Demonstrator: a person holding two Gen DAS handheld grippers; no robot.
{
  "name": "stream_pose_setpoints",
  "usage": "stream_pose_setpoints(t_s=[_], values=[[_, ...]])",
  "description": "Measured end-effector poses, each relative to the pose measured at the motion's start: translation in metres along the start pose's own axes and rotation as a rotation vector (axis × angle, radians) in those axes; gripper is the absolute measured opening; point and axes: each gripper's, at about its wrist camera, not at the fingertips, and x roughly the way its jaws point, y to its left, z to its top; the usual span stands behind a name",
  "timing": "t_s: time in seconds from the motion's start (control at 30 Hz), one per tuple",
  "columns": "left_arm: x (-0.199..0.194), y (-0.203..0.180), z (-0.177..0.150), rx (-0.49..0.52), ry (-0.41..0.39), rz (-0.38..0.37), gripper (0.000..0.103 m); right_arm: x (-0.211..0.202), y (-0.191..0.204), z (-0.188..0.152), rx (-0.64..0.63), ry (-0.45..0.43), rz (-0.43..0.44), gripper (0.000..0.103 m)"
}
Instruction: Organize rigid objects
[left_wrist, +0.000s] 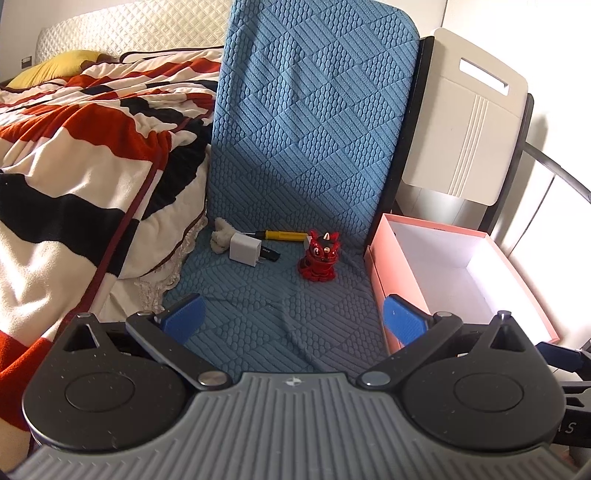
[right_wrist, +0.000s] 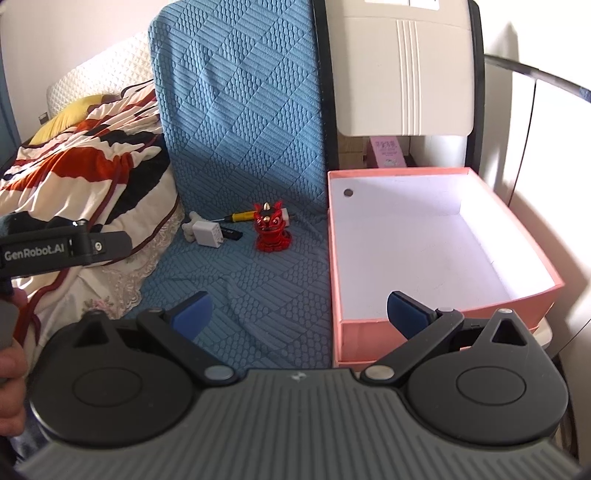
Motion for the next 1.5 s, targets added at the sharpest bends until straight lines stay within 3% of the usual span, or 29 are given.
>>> stream_pose_setpoints(t_s=[0.63, 1.03, 1.5], values=[[-0.01, 0.006, 0.002, -0.001, -0.081, -0.004, 0.103, 0.0, -0.003, 0.0, 0.031, -0.012, 0.068, 0.103], [-0.014, 0.004, 0.002, 0.0, -0.036, 0.004, 0.103, 0.003, 0.0, 0.007, 0.015, 0.063, 0.081, 0.103], [-0.021, 0.011, 0.002, 0.006, -0.027, -0.026, 0.103, 0.002, 0.012, 0.013, -0.017, 0.071, 0.096, 0.103]])
